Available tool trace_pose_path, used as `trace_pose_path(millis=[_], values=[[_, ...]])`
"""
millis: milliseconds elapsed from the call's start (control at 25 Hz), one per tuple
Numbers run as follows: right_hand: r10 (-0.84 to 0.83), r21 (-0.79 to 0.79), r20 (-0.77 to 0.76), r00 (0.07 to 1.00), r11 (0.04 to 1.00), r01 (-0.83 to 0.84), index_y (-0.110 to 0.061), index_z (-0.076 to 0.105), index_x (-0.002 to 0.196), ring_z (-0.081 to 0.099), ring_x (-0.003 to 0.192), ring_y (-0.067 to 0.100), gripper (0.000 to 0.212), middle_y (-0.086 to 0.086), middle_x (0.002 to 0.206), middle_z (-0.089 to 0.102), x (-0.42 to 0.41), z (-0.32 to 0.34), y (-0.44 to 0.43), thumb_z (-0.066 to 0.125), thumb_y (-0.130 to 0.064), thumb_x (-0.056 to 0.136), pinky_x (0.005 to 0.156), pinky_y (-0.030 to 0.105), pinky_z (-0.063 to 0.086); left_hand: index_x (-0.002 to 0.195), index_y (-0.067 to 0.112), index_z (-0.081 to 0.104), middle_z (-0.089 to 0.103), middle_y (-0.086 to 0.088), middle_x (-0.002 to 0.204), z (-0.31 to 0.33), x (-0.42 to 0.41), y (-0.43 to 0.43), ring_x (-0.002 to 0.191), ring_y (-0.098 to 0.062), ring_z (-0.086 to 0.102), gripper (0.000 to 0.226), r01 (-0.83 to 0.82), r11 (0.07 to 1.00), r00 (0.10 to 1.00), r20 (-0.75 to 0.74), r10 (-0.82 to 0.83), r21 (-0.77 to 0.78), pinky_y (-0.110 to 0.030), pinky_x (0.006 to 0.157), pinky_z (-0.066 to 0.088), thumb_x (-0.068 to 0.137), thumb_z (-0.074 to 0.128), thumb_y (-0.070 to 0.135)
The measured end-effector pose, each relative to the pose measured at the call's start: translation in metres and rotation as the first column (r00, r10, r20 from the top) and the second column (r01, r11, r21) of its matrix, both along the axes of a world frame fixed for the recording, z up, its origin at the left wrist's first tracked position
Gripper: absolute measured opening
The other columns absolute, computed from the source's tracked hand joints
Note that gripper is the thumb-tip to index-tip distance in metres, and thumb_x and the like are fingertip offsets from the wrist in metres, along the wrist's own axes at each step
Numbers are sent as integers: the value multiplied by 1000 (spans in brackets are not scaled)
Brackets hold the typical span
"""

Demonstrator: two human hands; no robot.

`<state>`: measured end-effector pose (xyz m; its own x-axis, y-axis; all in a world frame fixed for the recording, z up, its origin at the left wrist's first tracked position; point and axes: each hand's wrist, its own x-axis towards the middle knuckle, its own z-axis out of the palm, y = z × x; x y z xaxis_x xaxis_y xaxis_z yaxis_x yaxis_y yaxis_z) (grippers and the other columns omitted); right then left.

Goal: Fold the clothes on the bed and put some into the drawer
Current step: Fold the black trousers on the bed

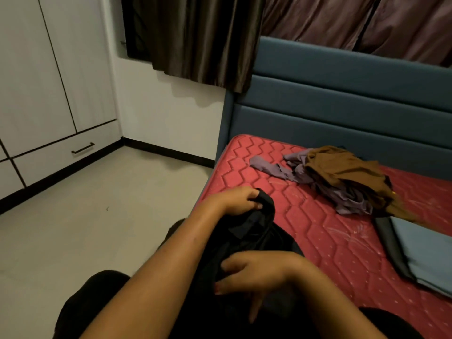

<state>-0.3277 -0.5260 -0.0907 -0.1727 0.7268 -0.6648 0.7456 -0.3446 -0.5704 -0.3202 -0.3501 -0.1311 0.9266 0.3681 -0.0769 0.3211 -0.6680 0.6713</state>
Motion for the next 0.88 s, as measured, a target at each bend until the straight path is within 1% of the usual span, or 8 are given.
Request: trace_pose_path(millis=[80,200,320,520,600,720,800,880], values=[[-67,62,52,996,996,64,-19,61,106,59,62,11,26,-1,78,61,25,5,9,46,-39,99,62,25,49,136,21,51,55,-6,136,31,1,8,126,-26,49,42,-22,949,984,-161,76,313,-40,107,37,95,51,12],[-268,366,524,809,928,70,-23,61,118,65,95,24,33,4,107,67,77,-31,30,48,-43,95,82,32,49,148,36,24,32,-2,152,20,-26,9,138,-29,29,66,-197,797,897,-222,381,571,-52,108,26,91,51,17],[-468,550,598,651,830,93,-22,58,115,58,110,31,27,6,119,61,91,-85,51,47,-25,91,85,38,48,144,20,30,36,-8,146,-64,-62,-25,132,-31,35,58,-403,812,810,-248,531,421,-46,101,36,92,56,28],[-415,677,676,608,676,-292,-14,69,70,64,76,29,13,4,79,64,61,-150,97,74,-8,59,56,36,47,138,11,35,41,-10,139,-151,-85,-43,126,-27,46,78,-599,799,750,-381,540,-45,-36,101,43,79,73,45],[-323,639,671,668,709,-299,-15,68,103,59,103,28,26,4,108,64,58,-161,135,59,-10,79,78,40,46,137,10,35,44,-8,138,-154,-78,-22,123,-23,48,83,-675,690,731,-359,580,-260,-29,97,45,73,80,40],[-84,366,710,699,893,-264,-25,30,148,36,134,28,63,3,147,39,76,-174,187,50,-18,89,106,48,29,131,13,37,45,-7,134,-158,-66,-2,116,-19,50,79,-691,536,709,-309,634,-485,-24,88,44,70,85,28],[15,211,681,732,953,-216,-36,21,151,32,136,30,73,5,147,33,93,-177,202,55,-23,87,109,54,20,121,17,38,45,-6,130,-161,-61,0,111,-16,49,70,-674,500,685,-206,699,-544,-21,86,42,69,85,19],[-34,286,655,755,936,-205,-39,33,144,41,128,29,67,3,135,41,107,-176,199,57,-20,85,105,52,24,114,20,33,42,-5,128,-161,-60,1,110,-15,46,70,-685,505,670,-183,719,-525,-21,86,40,68,85,14]])
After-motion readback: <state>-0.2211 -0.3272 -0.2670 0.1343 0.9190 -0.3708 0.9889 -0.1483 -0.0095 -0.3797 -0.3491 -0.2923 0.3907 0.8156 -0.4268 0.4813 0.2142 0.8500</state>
